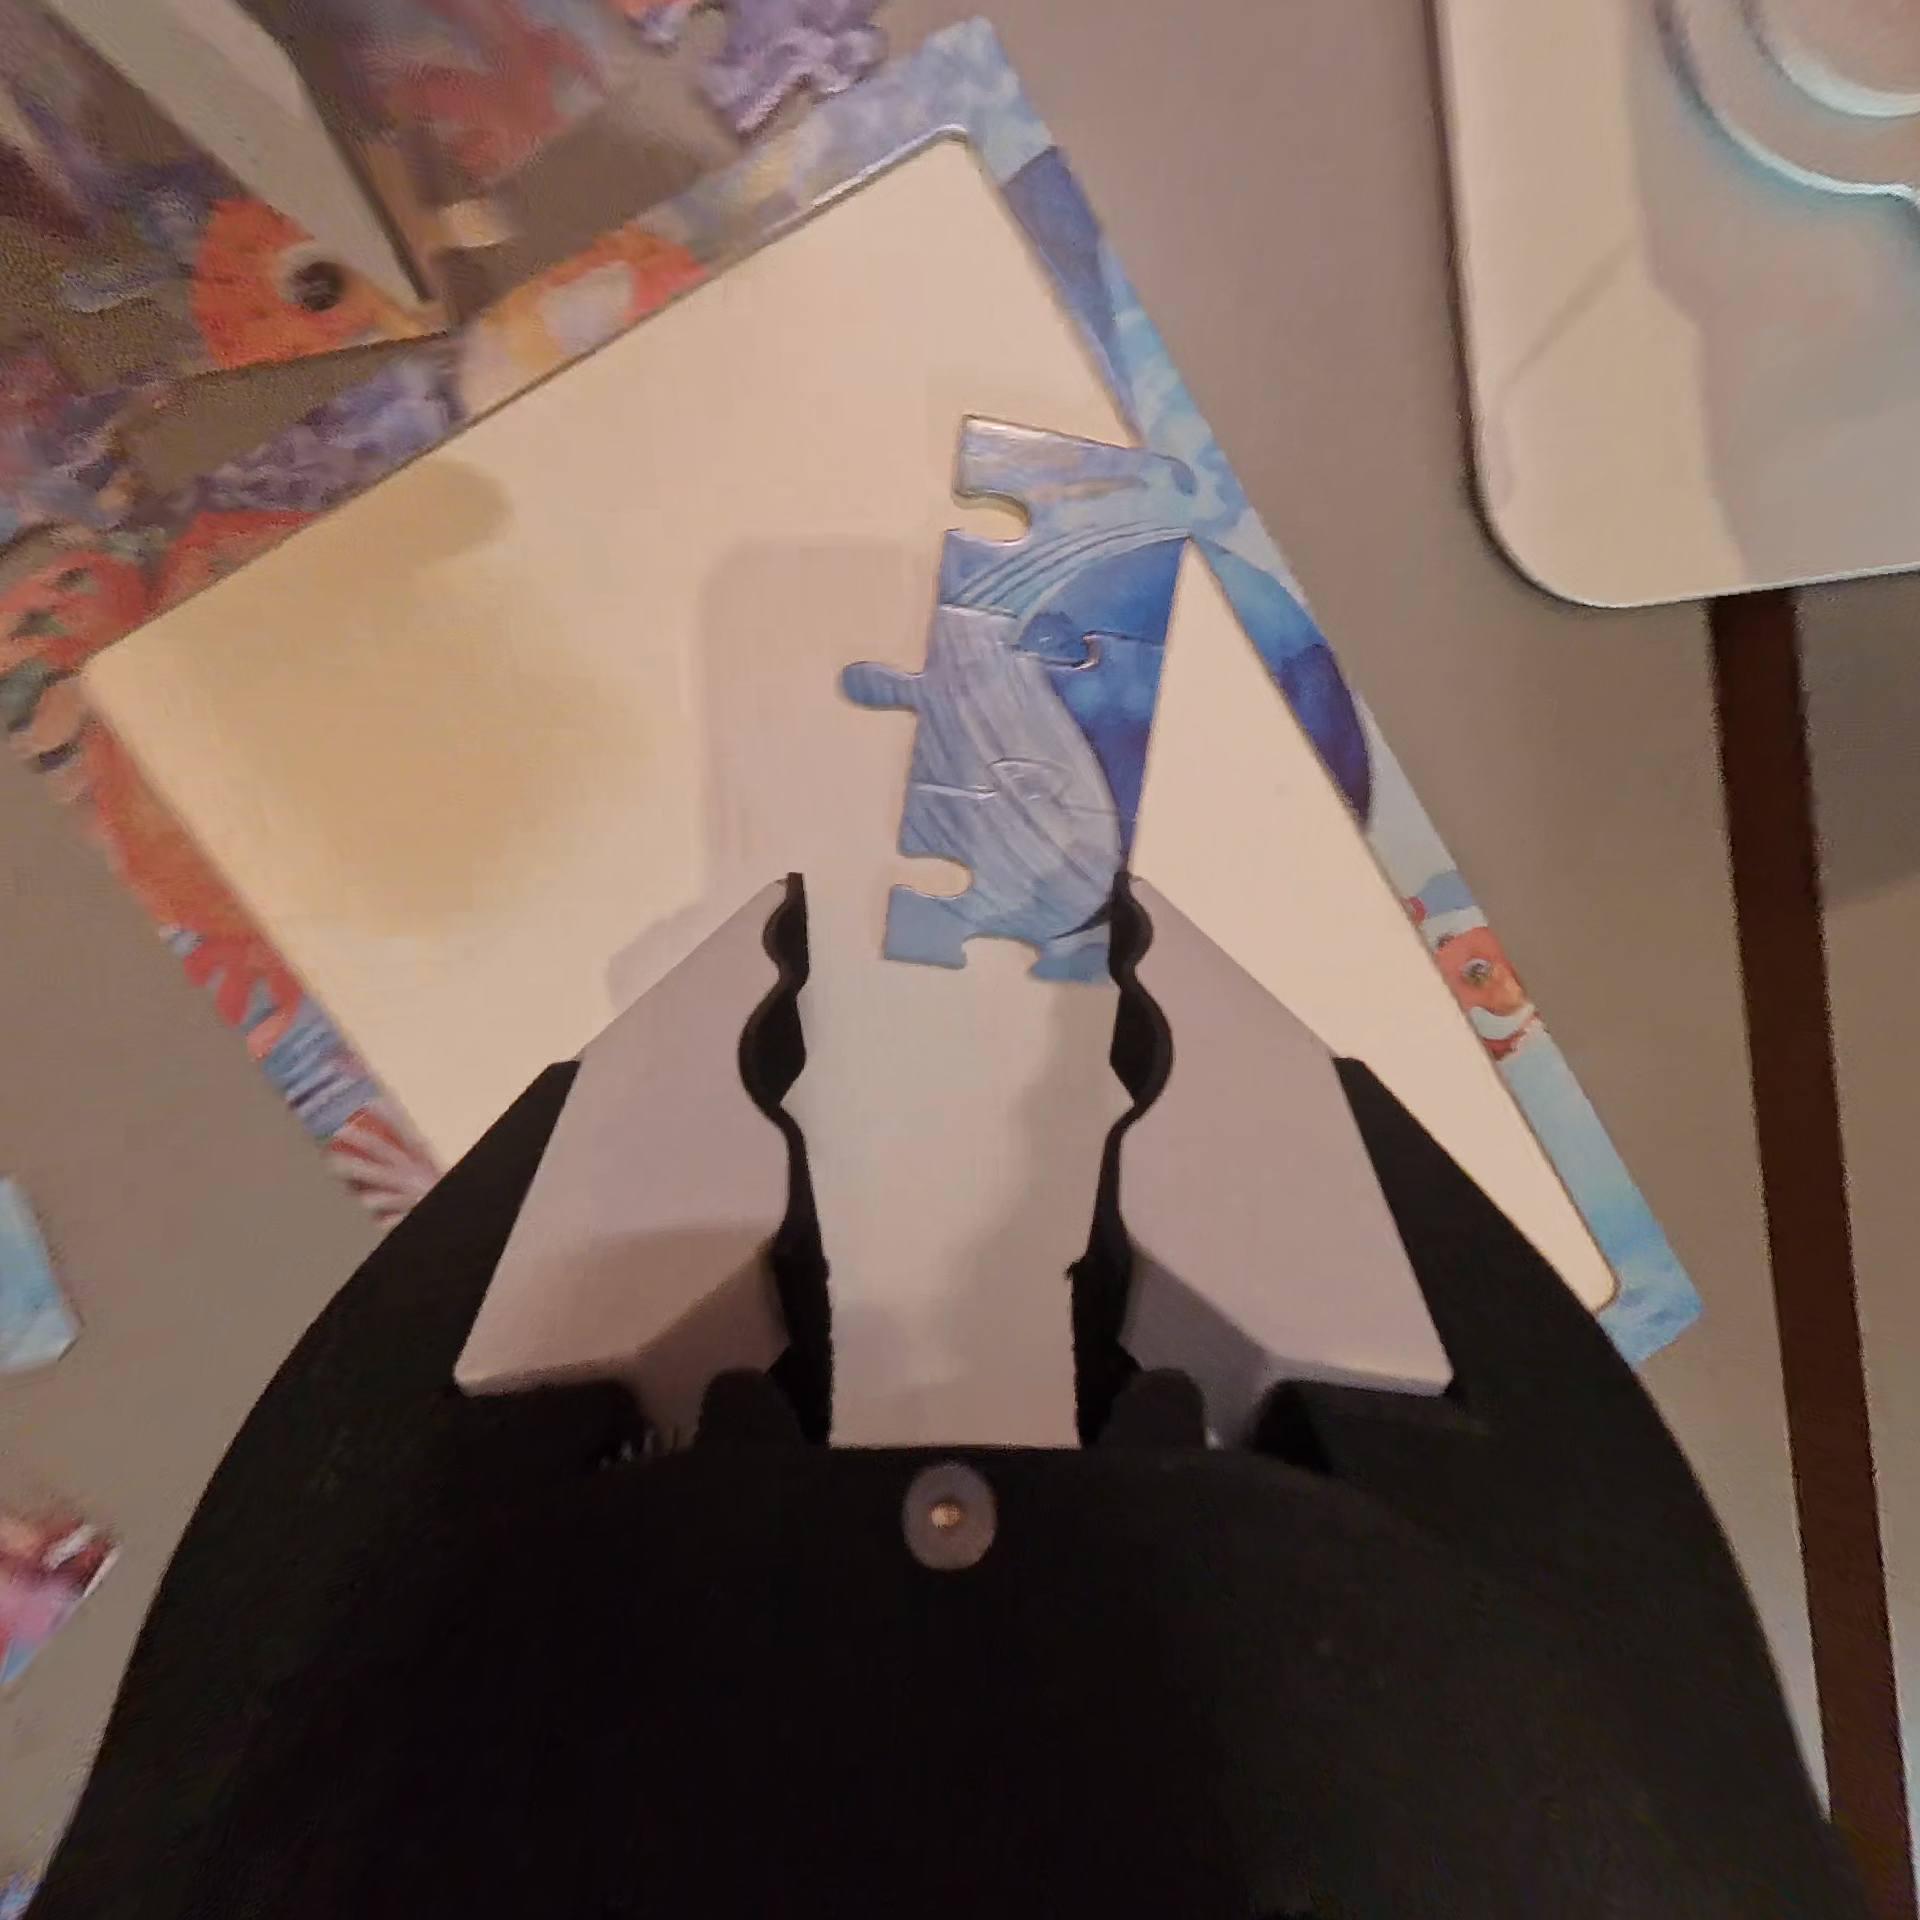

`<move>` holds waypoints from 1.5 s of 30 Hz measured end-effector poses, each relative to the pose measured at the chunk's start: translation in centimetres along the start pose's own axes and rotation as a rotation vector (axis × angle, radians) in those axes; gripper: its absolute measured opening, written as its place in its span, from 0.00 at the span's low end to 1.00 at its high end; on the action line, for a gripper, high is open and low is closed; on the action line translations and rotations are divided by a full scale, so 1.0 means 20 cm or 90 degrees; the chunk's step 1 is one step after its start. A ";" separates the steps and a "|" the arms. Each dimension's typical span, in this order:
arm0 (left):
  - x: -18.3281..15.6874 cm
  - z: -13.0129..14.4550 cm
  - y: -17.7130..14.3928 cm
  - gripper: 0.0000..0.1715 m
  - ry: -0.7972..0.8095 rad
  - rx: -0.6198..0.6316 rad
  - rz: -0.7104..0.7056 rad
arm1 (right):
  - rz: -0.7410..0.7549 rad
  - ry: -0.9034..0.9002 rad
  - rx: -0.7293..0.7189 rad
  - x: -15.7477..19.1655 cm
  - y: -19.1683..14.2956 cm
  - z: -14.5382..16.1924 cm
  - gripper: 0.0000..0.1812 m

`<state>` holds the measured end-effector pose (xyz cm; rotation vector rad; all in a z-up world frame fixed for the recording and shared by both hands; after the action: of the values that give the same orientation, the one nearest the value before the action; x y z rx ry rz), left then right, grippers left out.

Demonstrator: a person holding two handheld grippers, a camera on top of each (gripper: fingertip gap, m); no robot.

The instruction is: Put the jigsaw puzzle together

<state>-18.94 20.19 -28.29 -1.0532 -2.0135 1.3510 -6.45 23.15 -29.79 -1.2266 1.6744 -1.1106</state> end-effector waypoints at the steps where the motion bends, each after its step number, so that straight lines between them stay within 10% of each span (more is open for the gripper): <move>1: 0.03 0.01 0.03 0.41 -0.021 0.004 -0.002 | 0.003 0.013 -0.014 -0.01 0.01 -0.02 0.33; 17: 0.06 -0.07 0.15 0.43 0.031 -0.016 -0.006 | -0.109 -0.093 -0.089 -0.03 0.08 -0.17 0.25; 45: -0.15 -0.19 0.20 0.43 0.151 -0.037 0.052 | -0.099 -0.235 0.049 0.09 0.01 -0.05 0.15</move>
<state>-13.09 20.70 -30.52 -1.2710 -1.8620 1.1527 -7.89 21.75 -29.84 -1.4320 1.2656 -0.9584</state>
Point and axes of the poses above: each gripper's, where its closed fingertips meet, y out along the fingers, z out of its underside, x = y × z across the jaws, the point moved 1 cm from there along -y, back along the fingers, and after that the axes turned 11 degrees about x, right-handed, at the moved point
